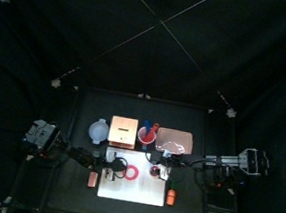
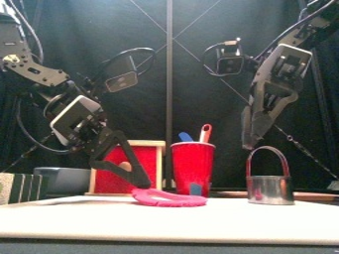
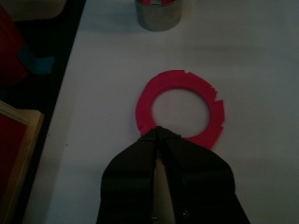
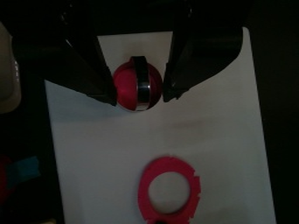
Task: Get the cutter from the drawer then cut the dough then place the extra dough in the bowl
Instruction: Place the extra dough in the bowl
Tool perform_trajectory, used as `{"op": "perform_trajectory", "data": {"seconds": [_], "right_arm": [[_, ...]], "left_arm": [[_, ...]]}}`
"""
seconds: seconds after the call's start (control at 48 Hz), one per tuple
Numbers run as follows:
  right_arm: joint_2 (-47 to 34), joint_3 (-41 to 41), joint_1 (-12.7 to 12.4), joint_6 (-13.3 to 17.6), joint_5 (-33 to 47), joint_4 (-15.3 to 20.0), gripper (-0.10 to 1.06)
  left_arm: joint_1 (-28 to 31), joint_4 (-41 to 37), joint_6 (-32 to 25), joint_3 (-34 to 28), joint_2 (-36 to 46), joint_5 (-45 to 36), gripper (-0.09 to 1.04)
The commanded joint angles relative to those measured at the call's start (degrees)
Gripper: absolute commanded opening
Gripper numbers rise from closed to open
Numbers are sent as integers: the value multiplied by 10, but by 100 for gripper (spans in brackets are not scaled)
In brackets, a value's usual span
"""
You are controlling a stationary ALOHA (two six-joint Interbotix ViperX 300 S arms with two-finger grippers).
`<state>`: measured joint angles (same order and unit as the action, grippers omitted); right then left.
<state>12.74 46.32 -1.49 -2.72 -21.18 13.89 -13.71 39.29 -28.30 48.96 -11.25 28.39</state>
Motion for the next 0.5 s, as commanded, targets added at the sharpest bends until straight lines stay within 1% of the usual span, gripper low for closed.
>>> {"op": "perform_trajectory", "data": {"seconds": [0.021,0.146,0.229,0.354,0.5], "right_arm": [[5,-13,-3,-2,9,6,82],[4,-17,-3,-2,10,8,82],[2,-22,-3,-2,10,11,82],[-5,-28,-4,-3,12,9,82],[-18,-36,-3,-4,14,6,82]], "left_arm": [[5,-8,0,-13,25,3,52],[7,-9,0,-16,38,4,54],[7,-11,0,-16,44,4,57],[10,-10,2,-15,46,4,64],[27,-14,-2,-16,24,3,74]]}}
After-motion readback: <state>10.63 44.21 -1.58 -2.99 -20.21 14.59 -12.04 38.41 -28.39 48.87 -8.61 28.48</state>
